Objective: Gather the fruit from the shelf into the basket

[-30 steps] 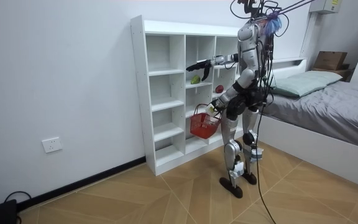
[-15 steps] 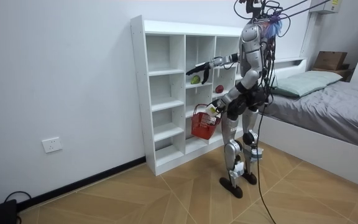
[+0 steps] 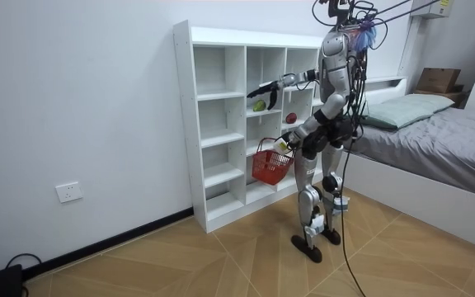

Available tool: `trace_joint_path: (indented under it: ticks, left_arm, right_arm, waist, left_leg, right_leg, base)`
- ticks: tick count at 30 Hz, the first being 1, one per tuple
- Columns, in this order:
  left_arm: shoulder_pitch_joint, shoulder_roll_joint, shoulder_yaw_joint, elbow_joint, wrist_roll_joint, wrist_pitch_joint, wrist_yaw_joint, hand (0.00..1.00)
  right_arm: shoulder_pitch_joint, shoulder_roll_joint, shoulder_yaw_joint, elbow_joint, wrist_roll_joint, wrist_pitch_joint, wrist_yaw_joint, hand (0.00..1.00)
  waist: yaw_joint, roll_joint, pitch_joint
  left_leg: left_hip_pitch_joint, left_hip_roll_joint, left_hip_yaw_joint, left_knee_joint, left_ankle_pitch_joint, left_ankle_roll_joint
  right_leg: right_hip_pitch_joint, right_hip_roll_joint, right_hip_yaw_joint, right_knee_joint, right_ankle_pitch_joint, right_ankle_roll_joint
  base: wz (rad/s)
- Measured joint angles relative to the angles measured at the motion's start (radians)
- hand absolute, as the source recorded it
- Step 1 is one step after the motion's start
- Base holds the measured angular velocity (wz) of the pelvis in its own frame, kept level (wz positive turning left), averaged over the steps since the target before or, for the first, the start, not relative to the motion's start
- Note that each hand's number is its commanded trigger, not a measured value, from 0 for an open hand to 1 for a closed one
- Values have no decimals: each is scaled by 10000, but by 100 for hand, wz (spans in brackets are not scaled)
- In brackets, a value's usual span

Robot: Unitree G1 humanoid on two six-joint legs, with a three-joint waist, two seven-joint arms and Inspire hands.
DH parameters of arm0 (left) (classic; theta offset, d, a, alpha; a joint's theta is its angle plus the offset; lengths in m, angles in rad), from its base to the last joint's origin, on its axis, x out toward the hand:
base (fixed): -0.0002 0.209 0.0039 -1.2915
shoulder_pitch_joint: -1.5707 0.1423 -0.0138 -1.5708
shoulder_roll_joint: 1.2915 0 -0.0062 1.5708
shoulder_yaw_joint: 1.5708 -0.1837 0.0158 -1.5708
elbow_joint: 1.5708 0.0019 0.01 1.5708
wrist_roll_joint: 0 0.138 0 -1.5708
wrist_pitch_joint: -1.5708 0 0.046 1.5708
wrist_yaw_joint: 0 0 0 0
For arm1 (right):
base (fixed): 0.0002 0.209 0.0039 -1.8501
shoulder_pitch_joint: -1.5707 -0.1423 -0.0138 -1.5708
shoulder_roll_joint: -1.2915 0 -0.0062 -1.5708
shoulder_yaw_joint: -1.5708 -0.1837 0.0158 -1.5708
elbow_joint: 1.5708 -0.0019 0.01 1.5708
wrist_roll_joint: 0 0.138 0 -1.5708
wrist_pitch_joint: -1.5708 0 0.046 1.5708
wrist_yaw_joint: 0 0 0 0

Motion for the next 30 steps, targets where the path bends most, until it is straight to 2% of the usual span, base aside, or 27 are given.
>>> trace_joint_path:
  ticks: [9, 20, 28, 29, 30]
  left_arm:
    - [6, 14, 0, -6, -2, 0, 0, 100]
    - [12, 29, 3, -15, -4, 48, 0, 100]
    - [93, 125, -9, -35, -25, 50, 21, 100]
    - [104, 134, -9, -38, -25, 51, 19, 100]
    - [146, 159, -9, -92, -11, 64, 18, 100]
  right_arm:
    - [-10, -1, 168, 66, -5, -2, -1, 0]
    - [-64, -2, 167, 51, -6, 4, 238, 0]
    - [-254, -3, 390, 627, 81, -7, 92, 0]
    - [-254, -3, 389, 664, 83, -5, 92, 58]
    - [-254, -3, 389, 688, 77, 4, 87, 74]
  waist:
    - [-19, 40, 43]
    - [-24, 35, 35]
    - [-39, 12, 18]
    - [-39, 12, 17]
    - [-39, 16, 17]
  left_leg:
    - [-31, 0, -35, -6, -1, 0]
    - [-32, -11, -73, 0, -1, 0]
    - [148, -13, -209, -18, -1, 0]
    - [154, -18, -232, -16, -1, 0]
    - [151, -19, -252, -13, -1, 0]
  right_leg:
    - [0, 4, -12, -11, 0, 0]
    - [5, 1, -52, -6, 0, 0]
    - [235, -6, -249, -11, -1, 2]
    - [250, -8, -253, -11, -1, 2]
    - [256, -7, -254, -12, -1, 2]
  base:
    - [0]
    - [0]
    - [5]
    - [9]
    - [4]
